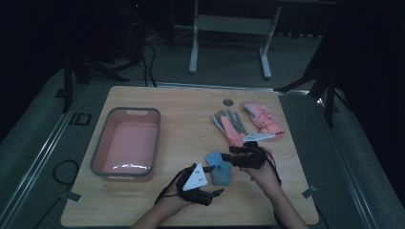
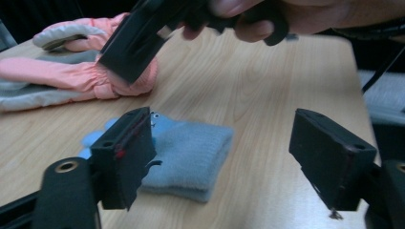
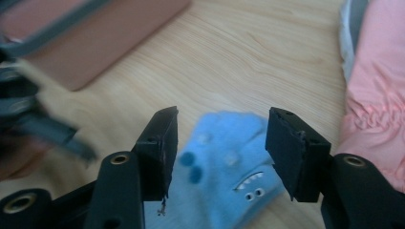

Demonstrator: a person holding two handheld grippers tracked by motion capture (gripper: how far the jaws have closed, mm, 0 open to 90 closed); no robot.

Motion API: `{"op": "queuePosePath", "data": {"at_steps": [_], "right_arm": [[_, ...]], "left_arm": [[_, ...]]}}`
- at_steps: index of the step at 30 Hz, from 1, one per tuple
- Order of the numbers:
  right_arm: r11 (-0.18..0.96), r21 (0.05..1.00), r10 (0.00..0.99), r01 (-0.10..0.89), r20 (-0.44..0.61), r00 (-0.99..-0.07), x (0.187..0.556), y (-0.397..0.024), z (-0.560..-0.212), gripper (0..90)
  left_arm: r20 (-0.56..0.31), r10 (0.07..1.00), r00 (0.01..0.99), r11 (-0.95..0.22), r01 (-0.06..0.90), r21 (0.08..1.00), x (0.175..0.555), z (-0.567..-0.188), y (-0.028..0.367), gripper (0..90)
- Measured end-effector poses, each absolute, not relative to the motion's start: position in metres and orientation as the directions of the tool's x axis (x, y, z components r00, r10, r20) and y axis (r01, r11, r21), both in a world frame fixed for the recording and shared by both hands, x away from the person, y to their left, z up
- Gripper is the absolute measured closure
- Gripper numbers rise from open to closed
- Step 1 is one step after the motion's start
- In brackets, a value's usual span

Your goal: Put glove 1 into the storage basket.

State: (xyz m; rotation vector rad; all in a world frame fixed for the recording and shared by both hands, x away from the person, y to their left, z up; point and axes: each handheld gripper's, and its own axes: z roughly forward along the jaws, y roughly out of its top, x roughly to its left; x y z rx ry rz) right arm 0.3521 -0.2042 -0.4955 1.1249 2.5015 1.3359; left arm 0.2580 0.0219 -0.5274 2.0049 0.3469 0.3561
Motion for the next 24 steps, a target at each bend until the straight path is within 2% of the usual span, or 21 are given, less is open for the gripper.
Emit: {"op": "queuePosePath", "data": {"at_steps": [5, 12, 17, 21, 24], "right_arm": [[0.365, 0.712, 0.673, 0.600, 0.243, -0.698, 0.361, -0.194, -0.509, 43.8], [0.392, 0.678, 0.718, 0.622, 0.197, -0.668, 0.364, -0.183, -0.535, 33.8], [0.425, 0.652, 0.723, 0.628, 0.173, -0.669, 0.361, -0.177, -0.547, 32.2], [0.439, 0.669, 0.721, 0.600, 0.136, -0.679, 0.356, -0.174, -0.549, 41.5], [0.455, 0.672, 0.701, 0.585, 0.135, -0.700, 0.354, -0.172, -0.548, 59.1]], "left_arm": [[0.118, 0.375, 0.919, -0.485, 0.086, 0.870, 0.266, -0.534, 0.012, 26.7], [0.166, 0.333, 0.928, -0.567, 0.056, 0.822, 0.273, -0.546, 0.003, 31.4], [0.184, 0.307, 0.934, -0.602, 0.041, 0.798, 0.275, -0.552, 0.000, 34.3], [0.220, 0.282, 0.934, -0.637, 0.011, 0.771, 0.274, -0.556, -0.003, 38.7], [0.231, 0.282, 0.931, -0.647, 0.006, 0.763, 0.274, -0.556, -0.004, 40.5]]}}
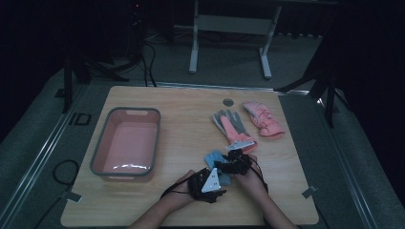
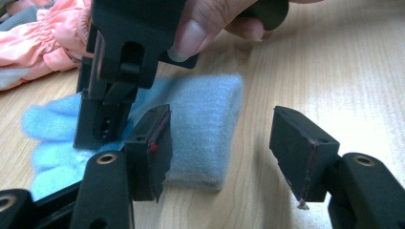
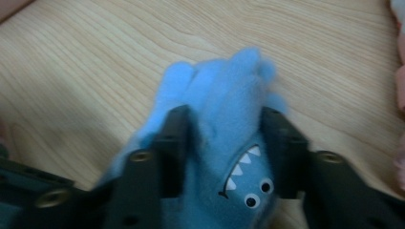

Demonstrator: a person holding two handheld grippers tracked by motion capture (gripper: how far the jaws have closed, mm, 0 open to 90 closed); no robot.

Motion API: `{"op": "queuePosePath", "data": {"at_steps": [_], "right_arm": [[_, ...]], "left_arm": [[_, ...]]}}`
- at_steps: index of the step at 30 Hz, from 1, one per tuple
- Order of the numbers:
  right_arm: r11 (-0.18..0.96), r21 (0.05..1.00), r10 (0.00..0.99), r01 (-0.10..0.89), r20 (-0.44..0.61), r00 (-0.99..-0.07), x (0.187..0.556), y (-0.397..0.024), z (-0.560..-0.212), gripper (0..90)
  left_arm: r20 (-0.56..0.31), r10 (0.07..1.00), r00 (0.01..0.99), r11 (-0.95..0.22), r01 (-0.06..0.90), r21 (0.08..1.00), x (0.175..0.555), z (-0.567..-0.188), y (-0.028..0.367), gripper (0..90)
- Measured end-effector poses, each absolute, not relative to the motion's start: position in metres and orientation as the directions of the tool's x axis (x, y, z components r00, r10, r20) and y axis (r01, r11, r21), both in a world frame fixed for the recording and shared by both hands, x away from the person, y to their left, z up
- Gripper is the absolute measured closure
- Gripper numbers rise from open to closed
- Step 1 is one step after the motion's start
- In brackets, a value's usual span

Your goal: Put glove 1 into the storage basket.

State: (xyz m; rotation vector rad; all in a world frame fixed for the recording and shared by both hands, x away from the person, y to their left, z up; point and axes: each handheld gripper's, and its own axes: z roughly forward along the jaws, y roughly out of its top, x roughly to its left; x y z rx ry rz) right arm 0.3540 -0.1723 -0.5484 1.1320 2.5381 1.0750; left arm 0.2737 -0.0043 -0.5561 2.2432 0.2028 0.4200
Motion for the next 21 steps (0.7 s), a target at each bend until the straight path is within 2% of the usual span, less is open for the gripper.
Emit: {"op": "queuePosePath", "data": {"at_steps": [1, 4, 5, 6, 10, 13, 16, 21], "right_arm": [[0.456, 0.672, 0.693, 0.583, 0.143, -0.707, 0.354, -0.172, -0.549, 67.1], [0.441, 0.670, 0.683, 0.597, 0.181, -0.708, 0.355, -0.173, -0.550, 73.8], [0.441, 0.670, 0.683, 0.597, 0.181, -0.708, 0.355, -0.173, -0.550, 73.8], [0.434, 0.670, 0.682, 0.603, 0.193, -0.706, 0.355, -0.173, -0.550, 74.6], [0.418, 0.673, 0.676, 0.610, 0.219, -0.704, 0.357, -0.176, -0.551, 75.5], [0.420, 0.672, 0.677, 0.610, 0.216, -0.704, 0.357, -0.176, -0.551, 76.0], [0.422, 0.671, 0.680, 0.609, 0.209, -0.702, 0.356, -0.175, -0.551, 77.2], [0.419, 0.650, 0.674, 0.634, 0.245, -0.697, 0.360, -0.175, -0.548, 78.9]], "left_arm": [[0.231, 0.280, 0.932, -0.648, 0.006, 0.761, 0.274, -0.556, -0.004, 40.6], [0.248, 0.275, 0.929, -0.660, -0.005, 0.751, 0.274, -0.558, -0.005, 42.6], [0.248, 0.275, 0.929, -0.660, -0.005, 0.751, 0.274, -0.558, -0.005, 43.0], [0.284, 0.263, 0.922, -0.679, -0.032, 0.734, 0.273, -0.559, -0.006, 43.0], [0.295, 0.261, 0.919, -0.691, -0.035, 0.722, 0.275, -0.560, -0.007, 46.5], [0.319, 0.273, 0.907, -0.707, -0.035, 0.706, 0.277, -0.560, -0.008, 55.4], [0.270, 0.302, 0.914, -0.693, 0.016, 0.721, 0.284, -0.555, -0.007, 70.3], [0.201, 0.306, 0.931, -0.686, 0.069, 0.725, 0.291, -0.547, -0.004, 75.9]]}}
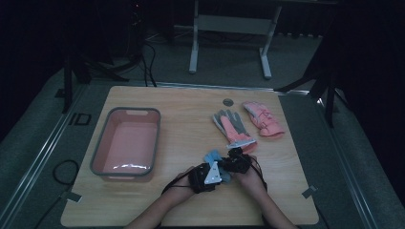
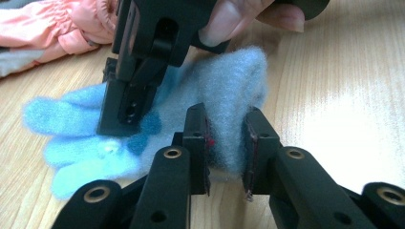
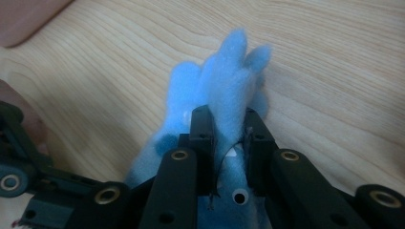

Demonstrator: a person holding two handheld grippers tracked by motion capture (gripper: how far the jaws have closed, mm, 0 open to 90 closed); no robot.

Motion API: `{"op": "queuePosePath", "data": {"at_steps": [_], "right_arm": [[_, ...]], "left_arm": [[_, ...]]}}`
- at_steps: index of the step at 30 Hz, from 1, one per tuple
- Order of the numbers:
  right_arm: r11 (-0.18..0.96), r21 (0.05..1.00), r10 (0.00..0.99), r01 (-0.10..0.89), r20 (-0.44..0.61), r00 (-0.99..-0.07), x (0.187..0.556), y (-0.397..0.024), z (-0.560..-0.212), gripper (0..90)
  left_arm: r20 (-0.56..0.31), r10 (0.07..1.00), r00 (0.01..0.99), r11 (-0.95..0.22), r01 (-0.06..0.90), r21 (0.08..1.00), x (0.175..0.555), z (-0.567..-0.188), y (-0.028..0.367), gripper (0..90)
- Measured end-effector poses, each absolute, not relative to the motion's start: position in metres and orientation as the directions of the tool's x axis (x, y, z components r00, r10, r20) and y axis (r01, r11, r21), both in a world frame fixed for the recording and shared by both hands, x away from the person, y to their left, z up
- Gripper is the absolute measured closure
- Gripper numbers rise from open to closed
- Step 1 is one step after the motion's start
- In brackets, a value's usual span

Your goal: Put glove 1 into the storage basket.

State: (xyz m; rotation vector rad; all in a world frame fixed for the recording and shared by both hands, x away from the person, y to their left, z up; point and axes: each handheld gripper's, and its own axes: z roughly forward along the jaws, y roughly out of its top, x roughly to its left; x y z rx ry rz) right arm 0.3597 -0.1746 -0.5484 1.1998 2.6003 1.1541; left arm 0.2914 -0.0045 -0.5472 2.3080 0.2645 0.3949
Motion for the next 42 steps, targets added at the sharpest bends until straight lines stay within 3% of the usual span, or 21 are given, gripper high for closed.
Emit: {"op": "queuePosePath", "data": {"at_steps": [10, 19, 42], "right_arm": [[0.350, 0.689, 0.650, 0.635, 0.310, -0.694, 0.365, -0.177, -0.523, 79.4], [0.335, 0.719, 0.648, 0.609, 0.293, -0.703, 0.369, -0.169, -0.499, 79.3], [0.342, 0.749, 0.607, 0.567, 0.284, -0.742, 0.379, -0.130, -0.462, 79.2]], "left_arm": [[0.206, 0.321, 0.925, -0.684, 0.075, 0.725, 0.295, -0.527, 0.003, 77.6], [0.262, 0.309, 0.914, -0.707, 0.037, 0.706, 0.299, -0.498, 0.015, 78.1], [0.283, 0.328, 0.901, -0.716, 0.042, 0.697, 0.306, -0.465, 0.054, 78.0]]}}
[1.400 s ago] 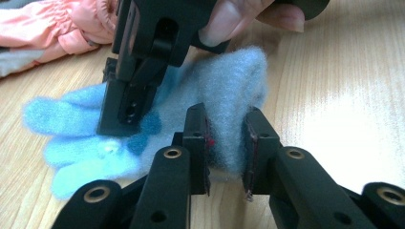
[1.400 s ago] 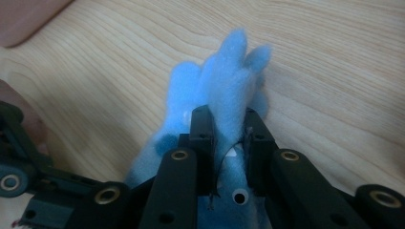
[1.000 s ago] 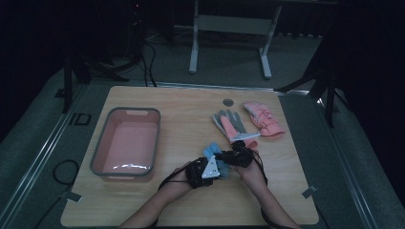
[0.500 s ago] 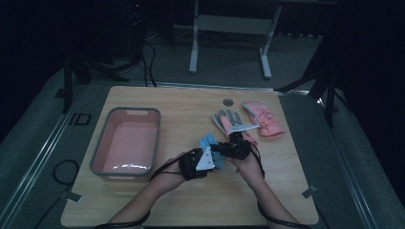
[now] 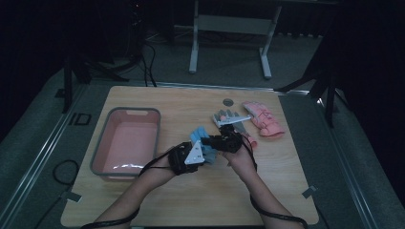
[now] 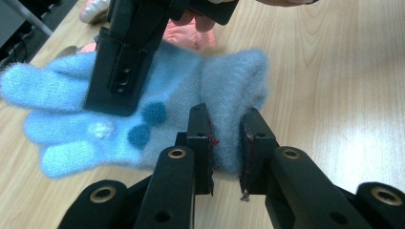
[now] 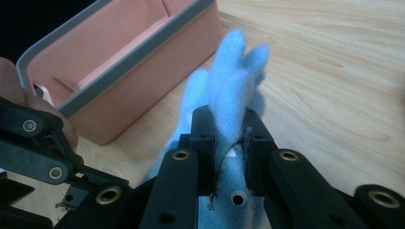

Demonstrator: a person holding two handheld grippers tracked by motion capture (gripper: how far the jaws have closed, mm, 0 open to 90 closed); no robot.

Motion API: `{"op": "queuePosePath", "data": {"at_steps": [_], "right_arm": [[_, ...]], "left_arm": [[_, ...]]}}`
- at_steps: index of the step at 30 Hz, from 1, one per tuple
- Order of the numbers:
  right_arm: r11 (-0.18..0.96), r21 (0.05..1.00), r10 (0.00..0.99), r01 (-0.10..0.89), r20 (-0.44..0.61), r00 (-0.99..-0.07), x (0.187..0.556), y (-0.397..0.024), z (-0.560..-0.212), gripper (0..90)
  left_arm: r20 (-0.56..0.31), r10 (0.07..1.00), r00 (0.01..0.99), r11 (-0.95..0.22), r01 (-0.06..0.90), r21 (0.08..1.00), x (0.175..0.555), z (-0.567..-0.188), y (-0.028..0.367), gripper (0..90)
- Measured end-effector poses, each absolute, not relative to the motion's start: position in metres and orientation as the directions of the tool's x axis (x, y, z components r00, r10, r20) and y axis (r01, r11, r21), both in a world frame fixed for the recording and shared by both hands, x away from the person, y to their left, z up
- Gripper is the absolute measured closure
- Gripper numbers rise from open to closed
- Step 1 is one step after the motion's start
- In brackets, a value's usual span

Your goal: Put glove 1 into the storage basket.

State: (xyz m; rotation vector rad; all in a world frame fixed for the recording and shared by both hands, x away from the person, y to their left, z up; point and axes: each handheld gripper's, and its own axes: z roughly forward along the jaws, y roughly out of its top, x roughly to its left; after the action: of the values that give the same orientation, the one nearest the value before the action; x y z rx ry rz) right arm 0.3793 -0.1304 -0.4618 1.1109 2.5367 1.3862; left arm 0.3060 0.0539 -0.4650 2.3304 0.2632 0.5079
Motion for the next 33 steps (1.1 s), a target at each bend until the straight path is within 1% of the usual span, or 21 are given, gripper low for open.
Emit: {"op": "queuePosePath", "data": {"at_steps": [5, 17, 31, 33], "right_arm": [[0.326, 0.757, 0.592, 0.566, 0.304, -0.747, 0.384, -0.120, -0.452, 79.2], [0.333, 0.778, 0.557, 0.533, 0.294, -0.777, 0.390, -0.086, -0.432, 79.2], [0.361, 0.781, 0.507, 0.510, 0.294, -0.810, 0.391, -0.029, -0.426, 79.2], [0.362, 0.780, 0.504, 0.510, 0.296, -0.811, 0.392, -0.026, -0.426, 79.2]], "left_arm": [[0.305, 0.332, 0.893, -0.723, 0.033, 0.691, 0.307, -0.455, 0.064, 78.0], [0.343, 0.364, 0.866, -0.738, 0.043, 0.674, 0.305, -0.434, 0.097, 78.1], [0.348, 0.417, 0.839, -0.741, 0.092, 0.666, 0.297, -0.430, 0.145, 78.1], [0.347, 0.424, 0.837, -0.738, 0.097, 0.668, 0.296, -0.429, 0.151, 78.1]]}}
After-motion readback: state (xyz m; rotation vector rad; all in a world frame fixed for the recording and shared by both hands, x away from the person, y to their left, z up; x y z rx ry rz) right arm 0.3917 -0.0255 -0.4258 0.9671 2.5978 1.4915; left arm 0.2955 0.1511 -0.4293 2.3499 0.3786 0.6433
